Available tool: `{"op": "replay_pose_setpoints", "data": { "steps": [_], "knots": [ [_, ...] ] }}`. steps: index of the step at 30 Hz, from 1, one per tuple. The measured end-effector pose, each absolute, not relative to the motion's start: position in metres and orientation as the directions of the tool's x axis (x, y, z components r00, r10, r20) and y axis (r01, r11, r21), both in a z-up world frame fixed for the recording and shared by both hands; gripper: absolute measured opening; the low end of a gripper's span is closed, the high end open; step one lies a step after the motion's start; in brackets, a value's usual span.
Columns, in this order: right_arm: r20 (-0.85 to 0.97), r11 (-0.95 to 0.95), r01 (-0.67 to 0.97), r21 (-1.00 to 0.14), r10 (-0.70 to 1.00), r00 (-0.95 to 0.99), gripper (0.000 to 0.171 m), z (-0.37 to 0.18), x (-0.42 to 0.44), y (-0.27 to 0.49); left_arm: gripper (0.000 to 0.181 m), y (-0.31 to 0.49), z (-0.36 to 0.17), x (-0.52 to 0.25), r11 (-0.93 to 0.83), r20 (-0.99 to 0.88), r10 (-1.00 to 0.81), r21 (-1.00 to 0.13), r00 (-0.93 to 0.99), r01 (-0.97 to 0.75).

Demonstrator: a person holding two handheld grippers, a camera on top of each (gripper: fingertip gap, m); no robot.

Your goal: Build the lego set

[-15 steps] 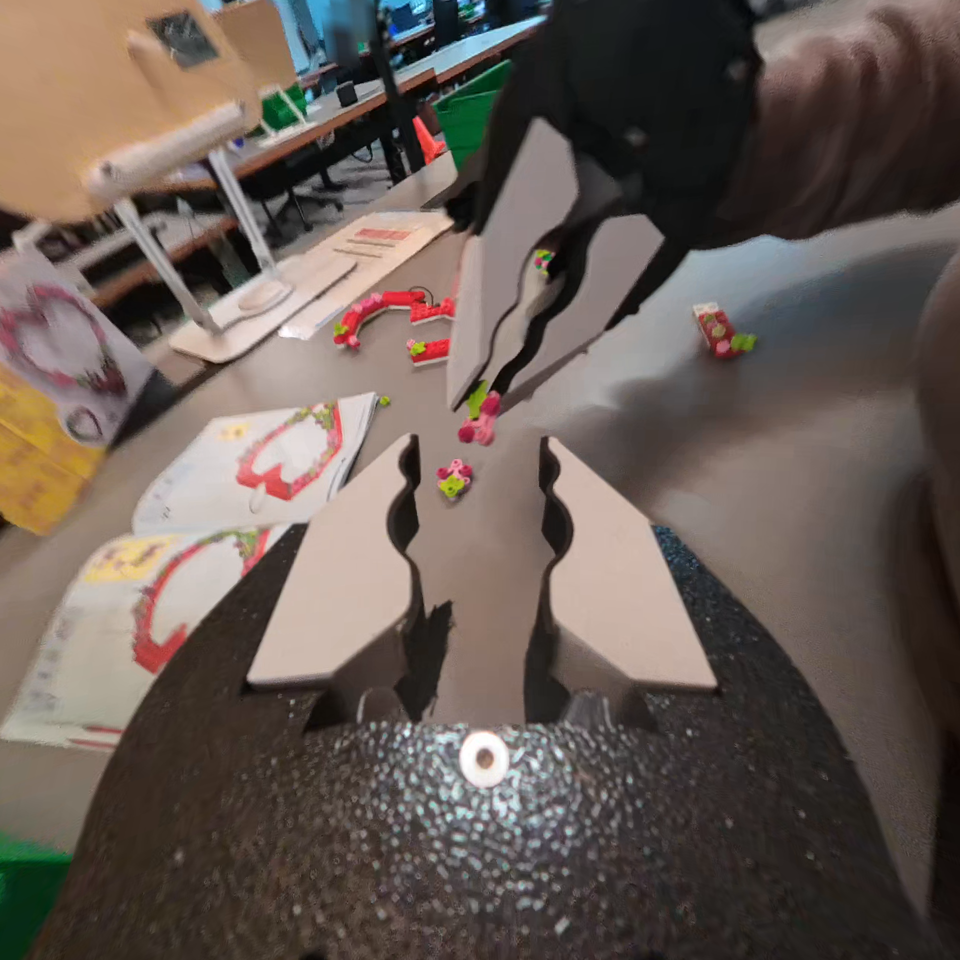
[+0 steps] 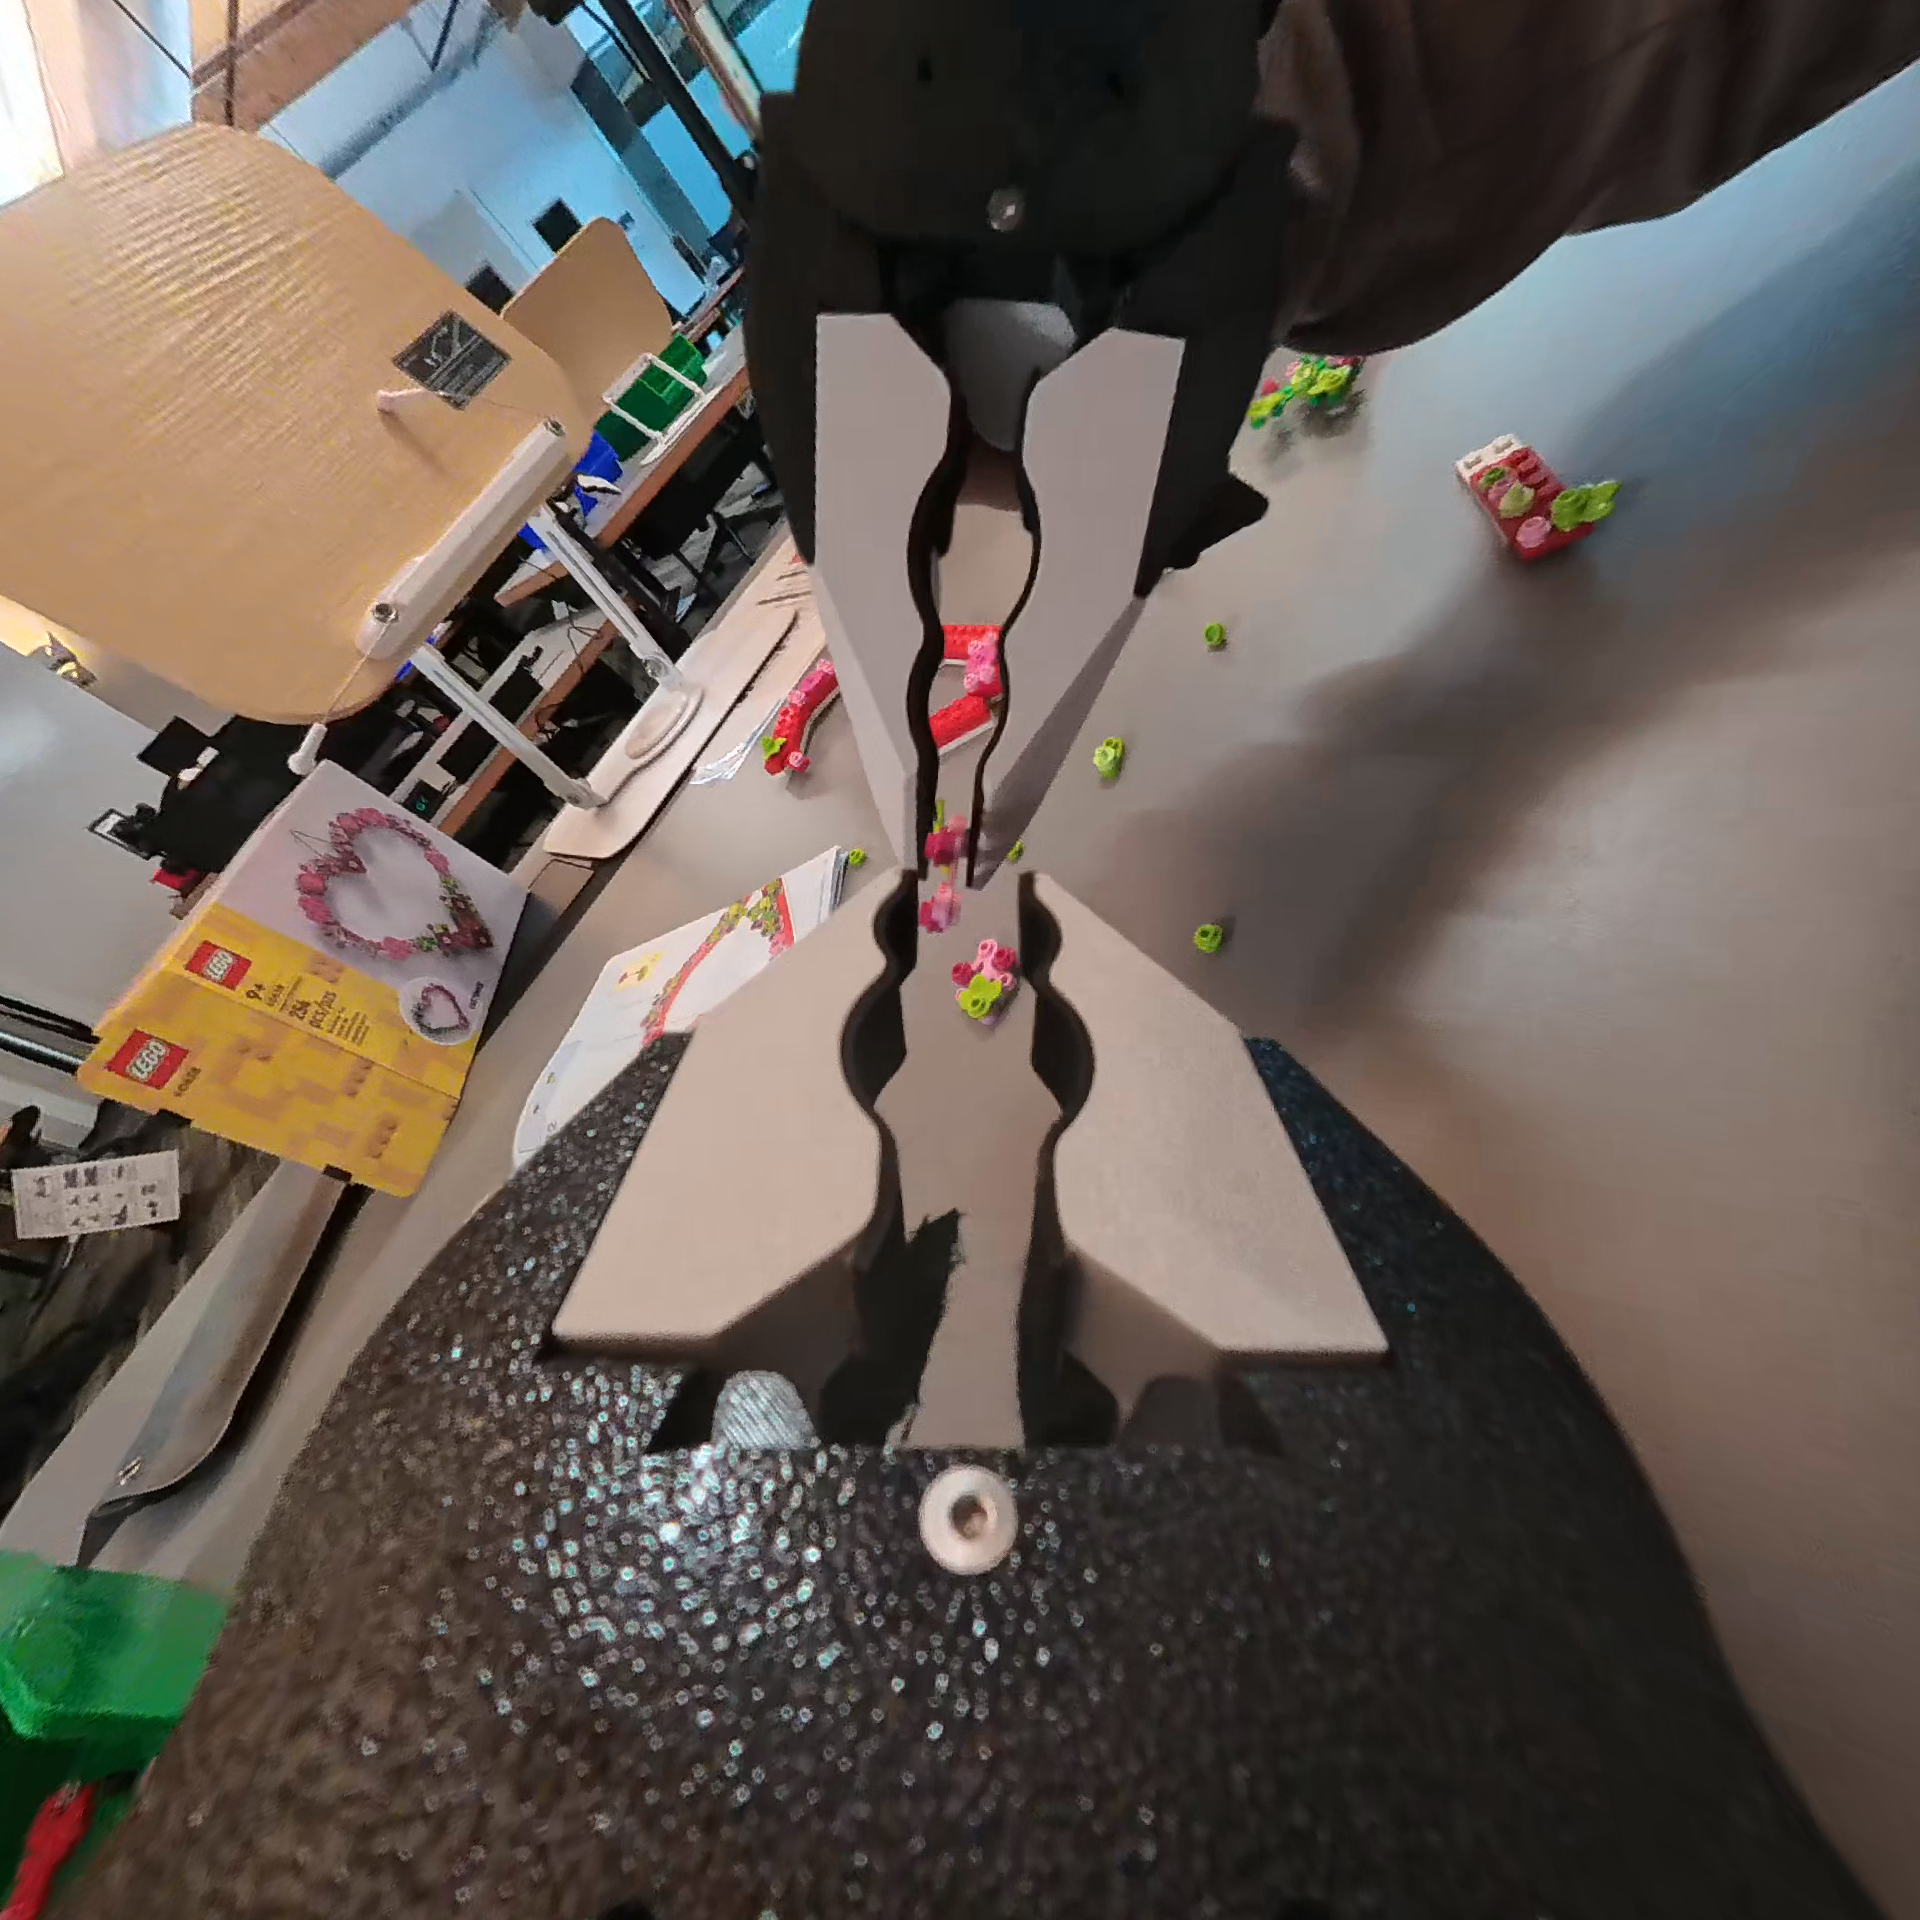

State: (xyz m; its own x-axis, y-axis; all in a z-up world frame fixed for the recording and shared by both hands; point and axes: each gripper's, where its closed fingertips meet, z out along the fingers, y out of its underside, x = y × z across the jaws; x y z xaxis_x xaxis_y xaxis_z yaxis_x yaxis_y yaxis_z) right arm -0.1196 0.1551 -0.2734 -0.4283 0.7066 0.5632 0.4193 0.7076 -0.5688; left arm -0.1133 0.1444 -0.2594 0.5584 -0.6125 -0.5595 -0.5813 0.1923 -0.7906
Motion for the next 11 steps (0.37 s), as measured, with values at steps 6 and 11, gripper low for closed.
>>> {"op": "replay_pose_setpoints", "data": {
  "steps": [6, 11],
  "knots": [
    [0.525, 0.690, 0.426, -0.585, 0.723, -0.449, 0.008, -0.2749, -0.1189, 0.1514, 0.003, 0.1449, -0.2621, -0.1136, 0.185, -0.573, -0.611, -0.774, 0.546, -0.605],
    [0.519, 0.672, 0.431, -0.603, 0.740, -0.427, 0.008, -0.2736, -0.1214, 0.1520, 0.003, 0.1456, -0.2604, -0.1164, 0.195, -0.592, -0.590, -0.764, 0.549, -0.615]
  ]
}}
